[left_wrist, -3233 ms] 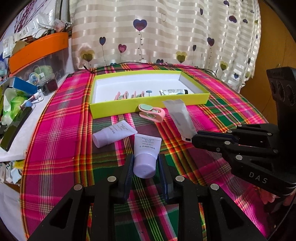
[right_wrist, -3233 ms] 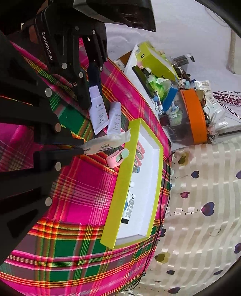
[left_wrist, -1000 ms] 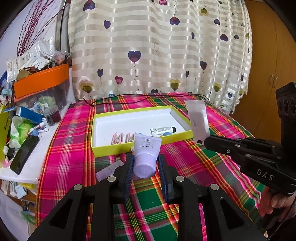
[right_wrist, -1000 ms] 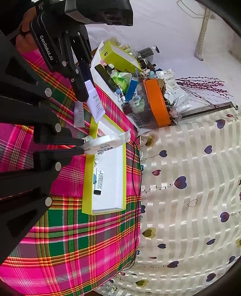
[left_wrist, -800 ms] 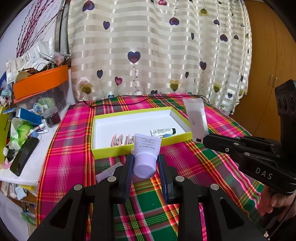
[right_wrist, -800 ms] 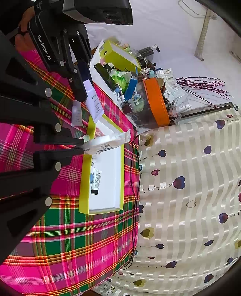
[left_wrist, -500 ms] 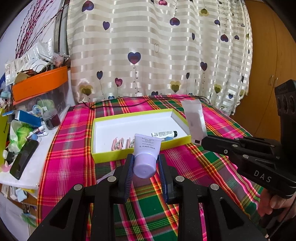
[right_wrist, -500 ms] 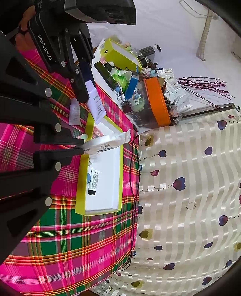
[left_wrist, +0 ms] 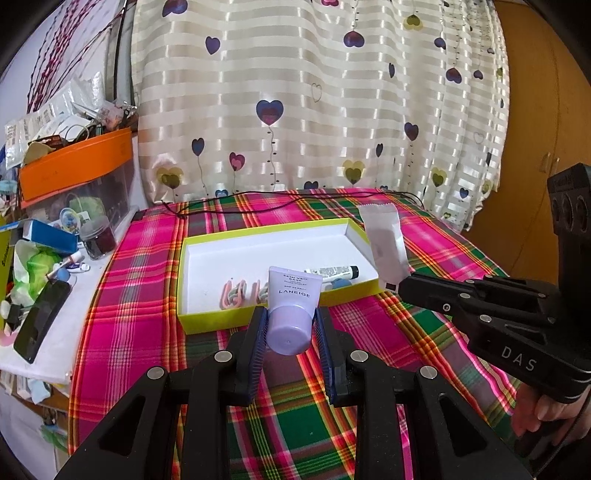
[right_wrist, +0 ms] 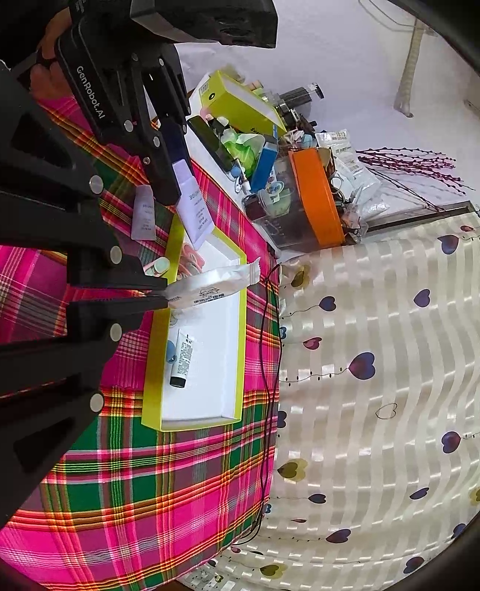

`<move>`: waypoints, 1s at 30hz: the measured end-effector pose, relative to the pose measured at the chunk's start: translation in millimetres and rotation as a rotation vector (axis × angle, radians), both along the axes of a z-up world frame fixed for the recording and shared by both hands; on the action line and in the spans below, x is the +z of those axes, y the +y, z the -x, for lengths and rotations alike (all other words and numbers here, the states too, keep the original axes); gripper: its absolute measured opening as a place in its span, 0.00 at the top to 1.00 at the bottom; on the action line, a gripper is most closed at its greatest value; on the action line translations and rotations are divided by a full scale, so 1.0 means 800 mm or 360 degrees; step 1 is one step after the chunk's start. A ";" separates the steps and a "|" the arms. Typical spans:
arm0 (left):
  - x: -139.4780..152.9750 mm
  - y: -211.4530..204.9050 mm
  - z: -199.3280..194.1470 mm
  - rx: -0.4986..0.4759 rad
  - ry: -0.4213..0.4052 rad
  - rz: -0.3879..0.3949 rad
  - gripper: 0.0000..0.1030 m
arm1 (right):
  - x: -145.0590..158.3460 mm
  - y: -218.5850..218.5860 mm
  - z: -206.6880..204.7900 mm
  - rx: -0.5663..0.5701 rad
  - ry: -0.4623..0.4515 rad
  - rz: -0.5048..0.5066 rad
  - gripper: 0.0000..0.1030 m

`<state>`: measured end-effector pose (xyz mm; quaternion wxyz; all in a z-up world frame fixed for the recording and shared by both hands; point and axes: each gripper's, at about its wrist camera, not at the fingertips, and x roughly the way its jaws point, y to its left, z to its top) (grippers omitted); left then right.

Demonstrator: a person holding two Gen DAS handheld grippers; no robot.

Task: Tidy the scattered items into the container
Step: 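Carry the lavender tube with the left tool and the white tube with the right tool toward the tray, then release the lavender tube into the tray with the left tool while the right tool releases the white tube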

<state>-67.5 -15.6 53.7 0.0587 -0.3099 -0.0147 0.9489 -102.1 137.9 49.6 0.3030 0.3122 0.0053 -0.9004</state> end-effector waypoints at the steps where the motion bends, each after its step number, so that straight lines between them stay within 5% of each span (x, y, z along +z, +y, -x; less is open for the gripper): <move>1: 0.000 0.000 0.002 0.0002 0.0000 -0.0001 0.74 | 0.000 -0.001 0.002 0.0000 0.0000 -0.0002 0.97; 30: -0.014 -0.026 0.069 0.0079 -0.0042 -0.0021 0.74 | -0.027 -0.010 0.080 -0.0050 -0.0076 -0.0084 0.97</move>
